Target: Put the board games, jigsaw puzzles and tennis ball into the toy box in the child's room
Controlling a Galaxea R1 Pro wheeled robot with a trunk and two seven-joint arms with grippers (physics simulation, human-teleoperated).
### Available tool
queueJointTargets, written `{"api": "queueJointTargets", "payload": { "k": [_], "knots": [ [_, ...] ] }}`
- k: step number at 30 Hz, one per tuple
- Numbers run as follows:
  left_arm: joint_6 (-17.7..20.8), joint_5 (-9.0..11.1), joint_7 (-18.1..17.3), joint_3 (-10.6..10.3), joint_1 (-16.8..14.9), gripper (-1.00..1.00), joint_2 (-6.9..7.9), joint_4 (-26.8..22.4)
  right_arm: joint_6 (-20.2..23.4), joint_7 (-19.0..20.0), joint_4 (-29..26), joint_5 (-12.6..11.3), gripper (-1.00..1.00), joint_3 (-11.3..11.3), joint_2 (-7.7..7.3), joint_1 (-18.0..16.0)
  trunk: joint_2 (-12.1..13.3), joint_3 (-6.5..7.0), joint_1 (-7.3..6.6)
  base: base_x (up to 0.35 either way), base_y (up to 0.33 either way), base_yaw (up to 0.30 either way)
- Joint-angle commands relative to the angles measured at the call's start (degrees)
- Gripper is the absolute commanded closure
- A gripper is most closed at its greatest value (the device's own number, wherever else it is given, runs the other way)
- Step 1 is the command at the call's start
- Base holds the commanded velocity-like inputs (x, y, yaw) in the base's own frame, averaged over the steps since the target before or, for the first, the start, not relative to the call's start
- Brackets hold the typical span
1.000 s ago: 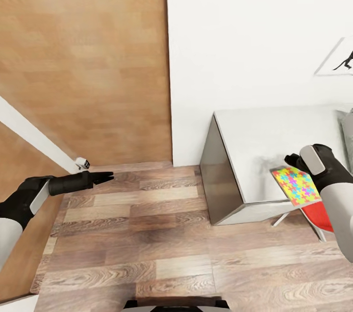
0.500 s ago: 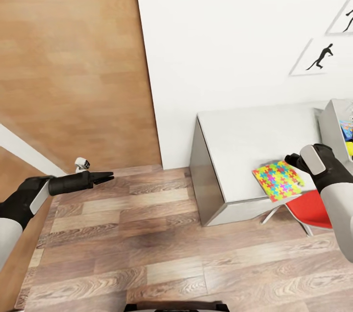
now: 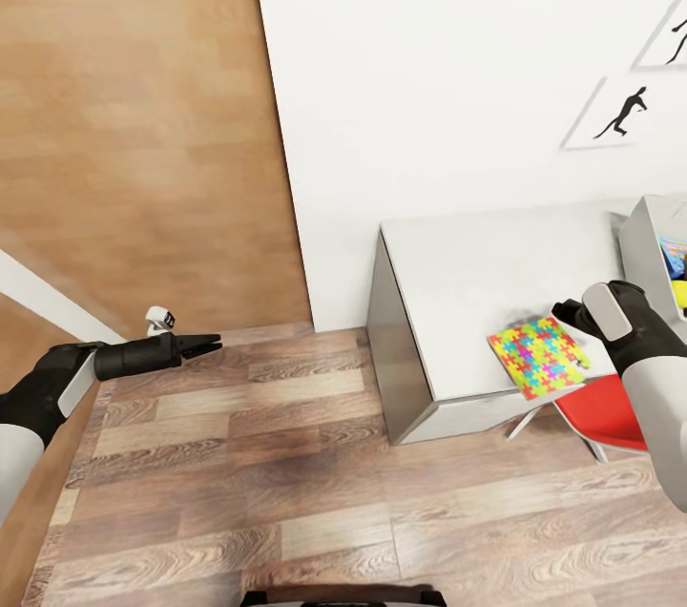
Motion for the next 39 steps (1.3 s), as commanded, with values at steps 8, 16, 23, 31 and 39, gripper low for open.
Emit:
{"api": "queueJointTargets", "payload": {
  "k": [8,16,23,31,39],
  "knots": [
    [0.6,0.38,-0.09,-0.31,-0.05,-1.0,0.08,0.01,0.1,-0.5,0.14,-0.71,-1.0,-0.05,-0.02,-0.01,-0.1,-0.62,0.03,0.0,0.0,0.0],
    [0.6,0.38,-0.09,-0.31,-0.05,-1.0,0.08,0.01,0.1,-0.5,0.16,-0.89,-1.0,-0.33,-0.16,-0.01,-0.1,-1.35,0.03,0.0,0.0,0.0],
    [0.6,0.38,-0.09,-0.31,-0.05,-1.0,0.07,0.01,0.02,-0.5,0.16,-0.97,-1.0,-0.47,-0.09,0.0,-0.1,-1.93,0.03,0.0,0.1,0.0],
    [0.6,0.38,-0.1,-0.31,-0.05,-1.0,0.08,0.01,0.01,-0.5,0.21,-0.98,-1.0,-0.59,-0.15,0.0,-0.1,-2.0,0.03,0.0,0.066,0.0],
    [0.6,0.37,-0.17,-0.31,-0.05,-1.0,0.14,0.01,0.01,-0.5,0.26,-0.98,-1.0,-0.58,-0.09,0.0,-0.1,-2.01,0.03,0.0,0.098,0.0]
  ]
}}
